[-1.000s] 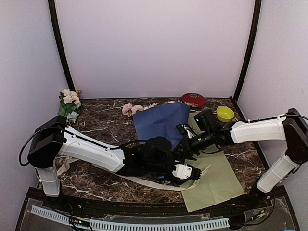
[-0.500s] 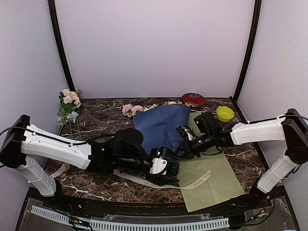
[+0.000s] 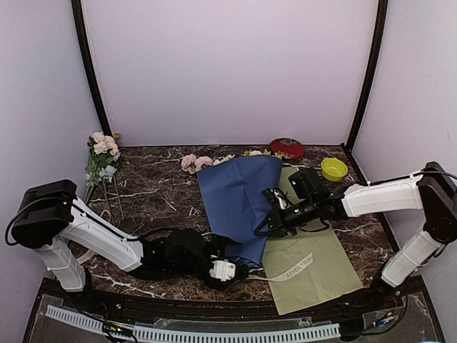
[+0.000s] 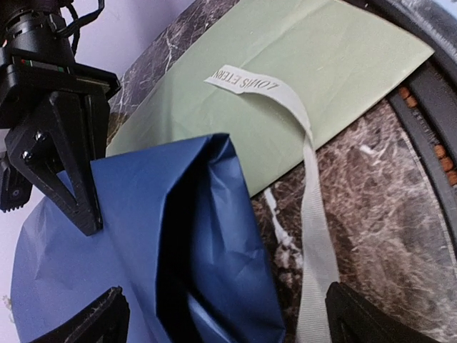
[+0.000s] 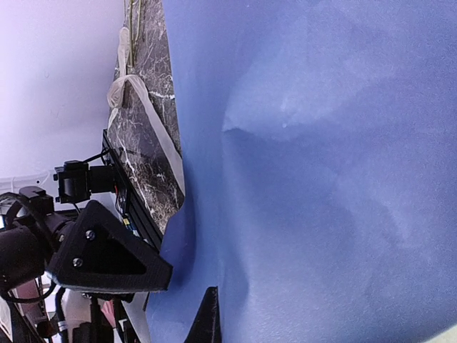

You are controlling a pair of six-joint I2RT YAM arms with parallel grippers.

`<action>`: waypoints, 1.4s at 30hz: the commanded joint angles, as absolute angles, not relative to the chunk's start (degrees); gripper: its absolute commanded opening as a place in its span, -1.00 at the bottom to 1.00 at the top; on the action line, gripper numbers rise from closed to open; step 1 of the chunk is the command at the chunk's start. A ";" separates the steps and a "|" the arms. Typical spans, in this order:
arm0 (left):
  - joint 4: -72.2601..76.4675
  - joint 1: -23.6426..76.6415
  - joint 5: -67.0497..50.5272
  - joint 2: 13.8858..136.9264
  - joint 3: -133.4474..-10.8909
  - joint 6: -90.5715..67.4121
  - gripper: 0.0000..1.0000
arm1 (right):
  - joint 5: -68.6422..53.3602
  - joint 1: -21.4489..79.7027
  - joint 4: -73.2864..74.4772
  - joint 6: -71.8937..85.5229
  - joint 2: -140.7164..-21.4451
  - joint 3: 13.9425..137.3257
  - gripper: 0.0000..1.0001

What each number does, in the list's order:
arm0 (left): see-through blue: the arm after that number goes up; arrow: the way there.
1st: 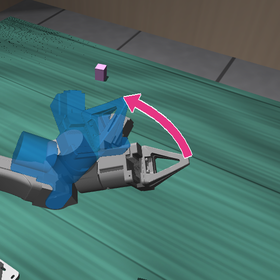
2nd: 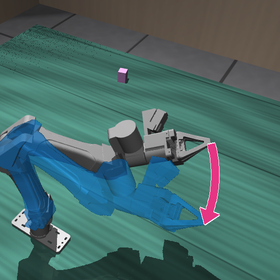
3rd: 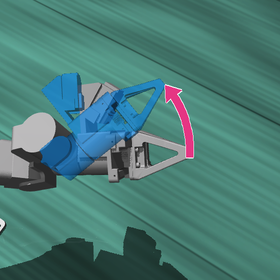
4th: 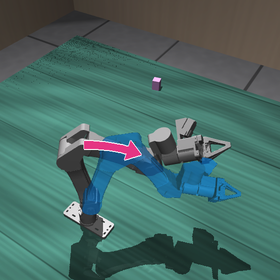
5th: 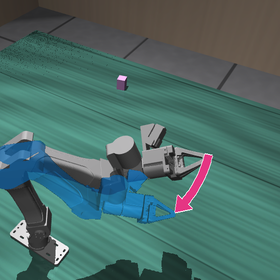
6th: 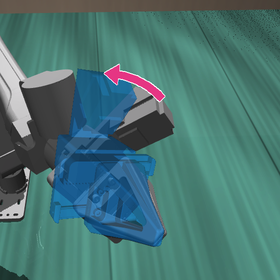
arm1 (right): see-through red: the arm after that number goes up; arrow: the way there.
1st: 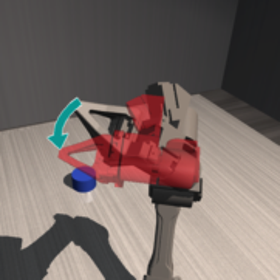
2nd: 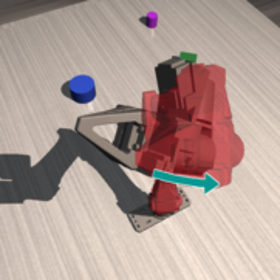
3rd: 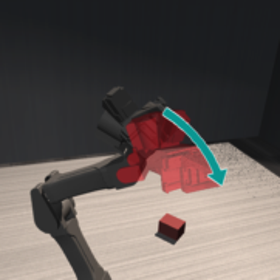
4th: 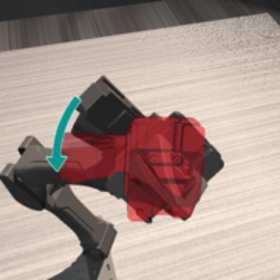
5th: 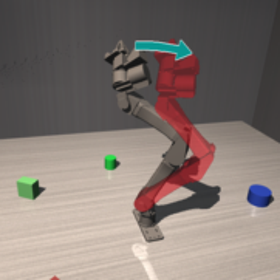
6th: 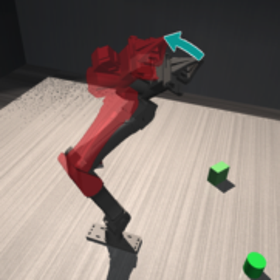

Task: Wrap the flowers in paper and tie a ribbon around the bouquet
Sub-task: Pass from the right arm to the left, then pick up the right side of the ribbon from the center of the board.

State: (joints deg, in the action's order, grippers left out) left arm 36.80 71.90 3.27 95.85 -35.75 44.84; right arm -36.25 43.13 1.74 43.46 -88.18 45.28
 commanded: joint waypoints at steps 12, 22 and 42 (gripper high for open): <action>61.32 74.45 15.70 102.94 -33.32 50.08 -0.70 | -36.59 43.43 -0.79 43.65 -87.33 44.20 -1.00; 53.79 74.60 13.71 100.97 -33.30 46.84 -1.00 | -29.46 43.07 12.76 36.52 -83.05 44.93 -0.25; 53.22 73.02 13.78 102.30 -32.77 39.44 -1.00 | -9.65 59.58 29.17 22.62 -81.90 45.10 0.49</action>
